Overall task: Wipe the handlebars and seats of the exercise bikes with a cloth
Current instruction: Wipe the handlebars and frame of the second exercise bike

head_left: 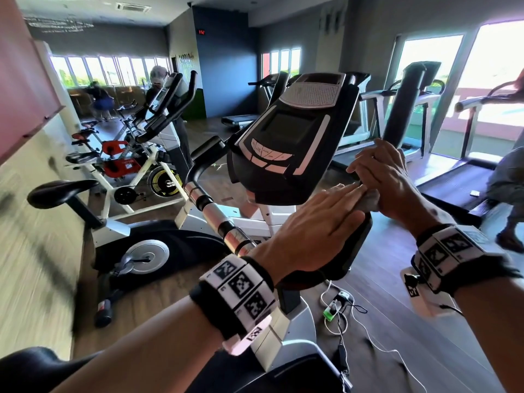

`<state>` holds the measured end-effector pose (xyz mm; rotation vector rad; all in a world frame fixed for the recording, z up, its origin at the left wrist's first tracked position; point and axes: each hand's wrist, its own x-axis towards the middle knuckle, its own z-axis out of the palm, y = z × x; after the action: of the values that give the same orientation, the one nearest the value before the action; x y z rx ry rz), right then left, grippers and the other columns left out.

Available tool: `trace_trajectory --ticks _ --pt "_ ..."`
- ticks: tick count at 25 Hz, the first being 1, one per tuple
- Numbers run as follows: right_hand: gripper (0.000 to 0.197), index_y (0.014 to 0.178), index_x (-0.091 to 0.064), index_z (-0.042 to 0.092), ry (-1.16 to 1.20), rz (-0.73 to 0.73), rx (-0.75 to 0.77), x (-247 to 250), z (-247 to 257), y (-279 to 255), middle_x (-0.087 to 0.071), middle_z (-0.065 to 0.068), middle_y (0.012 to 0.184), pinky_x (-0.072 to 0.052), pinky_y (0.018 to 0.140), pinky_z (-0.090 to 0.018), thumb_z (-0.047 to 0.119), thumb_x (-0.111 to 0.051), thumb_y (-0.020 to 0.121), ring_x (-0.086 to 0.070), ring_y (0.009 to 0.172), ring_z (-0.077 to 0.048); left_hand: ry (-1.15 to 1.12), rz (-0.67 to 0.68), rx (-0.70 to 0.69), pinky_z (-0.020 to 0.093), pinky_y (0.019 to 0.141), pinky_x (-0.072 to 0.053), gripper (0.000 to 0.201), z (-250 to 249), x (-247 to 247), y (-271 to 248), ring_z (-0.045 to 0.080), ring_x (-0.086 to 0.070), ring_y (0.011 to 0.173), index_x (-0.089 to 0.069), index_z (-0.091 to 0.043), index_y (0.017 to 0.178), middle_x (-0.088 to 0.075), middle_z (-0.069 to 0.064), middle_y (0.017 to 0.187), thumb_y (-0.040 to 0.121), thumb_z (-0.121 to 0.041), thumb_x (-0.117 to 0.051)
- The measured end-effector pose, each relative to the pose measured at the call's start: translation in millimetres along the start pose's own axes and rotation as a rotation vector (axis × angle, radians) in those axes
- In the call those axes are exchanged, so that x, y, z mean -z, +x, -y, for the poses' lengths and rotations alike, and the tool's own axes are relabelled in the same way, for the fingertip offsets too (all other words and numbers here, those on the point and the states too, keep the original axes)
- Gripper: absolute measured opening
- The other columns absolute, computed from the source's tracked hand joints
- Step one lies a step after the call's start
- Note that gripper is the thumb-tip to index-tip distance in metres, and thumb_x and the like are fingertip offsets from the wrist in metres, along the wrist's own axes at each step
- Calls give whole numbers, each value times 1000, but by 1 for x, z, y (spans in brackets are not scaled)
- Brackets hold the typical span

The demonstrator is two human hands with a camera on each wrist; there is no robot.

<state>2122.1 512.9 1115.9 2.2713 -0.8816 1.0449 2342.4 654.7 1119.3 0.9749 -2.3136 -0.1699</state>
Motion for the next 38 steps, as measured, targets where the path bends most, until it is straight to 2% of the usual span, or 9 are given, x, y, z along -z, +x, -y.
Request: trace_trajectory --ticks 6,10,13,15,19,24,28,34,38 --pt "28 105 -69 12 -30 -25 -1 0 2 1 -66 -13 114 -36 106 -66 12 -41 102 -56 118 -46 21 -44 -180 32 127 -14 55 0 -2 -25 11 -21 155 -30 -6 159 -29 6 166 109 -30 -33" --pt "24 96 -68 6 -77 -43 113 2 -2 2 -68 -9 103 -37 104 -63 11 -45 103 -59 109 -44 -17 19 57 44 117 -33 52 1 3 7 17 -41 140 -39 -14 153 -43 0 155 109 -40 -30" --pt "25 94 -68 4 -103 -68 146 4 1 3 -68 -9 100 -38 103 -63 11 -45 104 -60 105 -44 94 -71 28 43 106 -41 50 -8 -9 -1 19 -48 120 -46 -13 144 -49 2 138 107 -43 -29" --pt "29 96 -67 7 -114 -85 132 2 0 2 -67 -8 100 -37 107 -61 13 -41 107 -60 107 -43 41 -61 -49 39 109 -38 48 -1 -7 -10 18 -46 124 -45 -14 147 -49 2 139 108 -39 -31" --pt "31 96 -69 5 -89 -108 169 3 -2 3 -68 -10 100 -38 106 -60 11 -41 108 -62 103 -40 -83 -7 175 45 114 -35 52 -3 -1 5 16 -44 132 -41 -17 149 -50 0 144 108 -44 -26" --pt "42 89 -70 1 -100 -163 230 8 8 6 -69 -11 94 -43 102 -61 21 -38 109 -64 98 -39 91 17 3 30 127 -5 56 -15 -6 -8 14 -14 156 -20 -16 162 -21 3 169 111 -37 -29" --pt "26 90 -69 1 -103 -99 198 12 9 7 -68 -12 95 -41 103 -63 17 -51 100 -63 99 -42 72 -20 97 37 125 -14 55 -19 -2 6 20 -24 153 -30 -11 159 -32 7 164 111 -37 -31" --pt "30 94 -68 8 -19 -63 7 6 10 7 -68 -8 102 -33 113 -60 11 -40 105 -59 111 -39 55 -62 -319 43 126 -22 45 -10 -7 -47 21 -24 155 -49 -8 150 -36 10 163 107 -22 -43" --pt "19 94 -65 5 -128 -57 89 7 10 6 -66 -11 101 -37 110 -61 4 -50 104 -59 106 -37 133 -70 -232 41 126 -23 43 -21 -12 -27 24 -22 155 -61 -13 141 -30 10 166 99 -17 -52"
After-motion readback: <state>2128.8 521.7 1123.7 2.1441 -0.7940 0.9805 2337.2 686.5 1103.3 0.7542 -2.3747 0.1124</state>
